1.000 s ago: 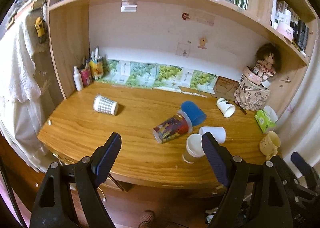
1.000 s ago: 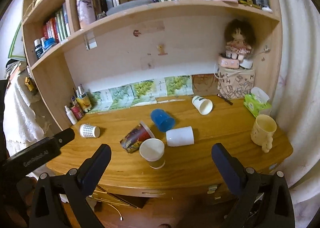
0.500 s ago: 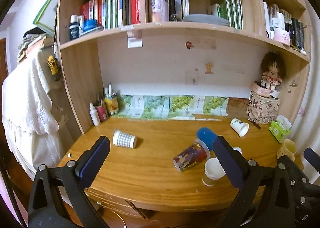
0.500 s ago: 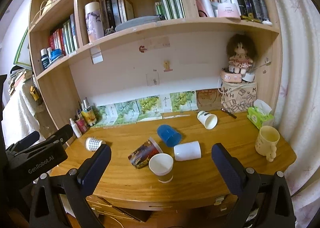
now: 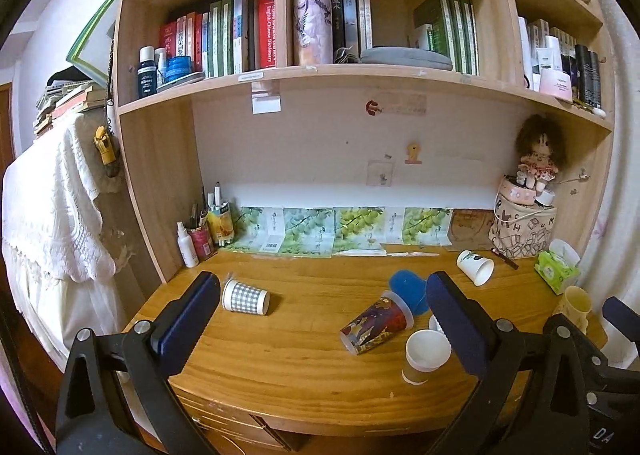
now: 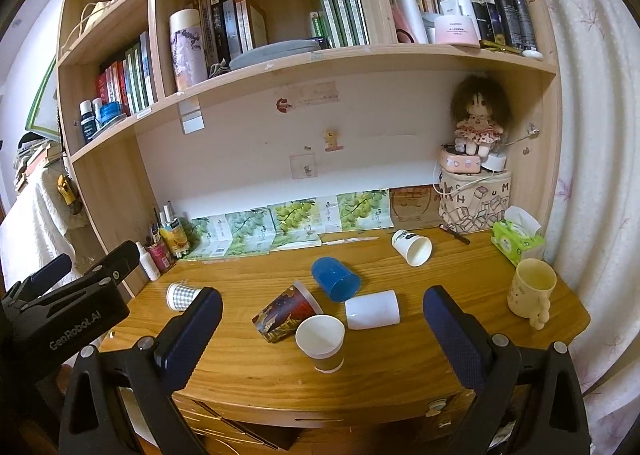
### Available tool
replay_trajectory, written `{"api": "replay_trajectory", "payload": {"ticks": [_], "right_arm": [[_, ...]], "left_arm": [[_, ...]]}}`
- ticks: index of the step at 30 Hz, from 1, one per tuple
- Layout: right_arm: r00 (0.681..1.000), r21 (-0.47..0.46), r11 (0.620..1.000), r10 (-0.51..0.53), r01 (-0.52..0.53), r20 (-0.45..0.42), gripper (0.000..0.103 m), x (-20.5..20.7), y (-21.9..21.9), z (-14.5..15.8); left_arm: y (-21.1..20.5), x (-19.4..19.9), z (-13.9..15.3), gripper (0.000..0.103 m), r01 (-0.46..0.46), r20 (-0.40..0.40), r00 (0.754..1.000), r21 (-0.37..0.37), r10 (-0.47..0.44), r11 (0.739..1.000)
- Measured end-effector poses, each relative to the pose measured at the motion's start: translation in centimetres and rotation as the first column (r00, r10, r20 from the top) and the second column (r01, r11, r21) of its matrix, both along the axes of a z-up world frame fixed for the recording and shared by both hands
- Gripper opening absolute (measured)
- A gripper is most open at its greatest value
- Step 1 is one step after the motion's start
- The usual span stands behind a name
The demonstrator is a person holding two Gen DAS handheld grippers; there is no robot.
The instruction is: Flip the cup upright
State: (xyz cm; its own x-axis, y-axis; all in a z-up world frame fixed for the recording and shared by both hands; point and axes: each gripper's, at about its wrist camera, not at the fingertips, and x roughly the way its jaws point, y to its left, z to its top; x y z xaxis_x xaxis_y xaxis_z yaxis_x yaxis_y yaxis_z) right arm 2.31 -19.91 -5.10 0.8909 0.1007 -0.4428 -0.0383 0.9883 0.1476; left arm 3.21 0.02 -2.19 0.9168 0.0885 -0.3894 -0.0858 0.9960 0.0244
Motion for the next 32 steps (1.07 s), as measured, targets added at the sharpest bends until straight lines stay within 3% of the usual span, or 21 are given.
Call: {"api": "replay_trajectory", "payload": {"ticks": [32], "right_arm": [[1.0, -0.006, 1.0, 0.004, -0.004, -0.028, 0.101, 0.4, 0.1, -0.6]], "left_arm": [[-1.2, -0.1, 0.2, 0.103, 0.035, 0.018, 0.999, 0.021, -0.036, 0.999]]}}
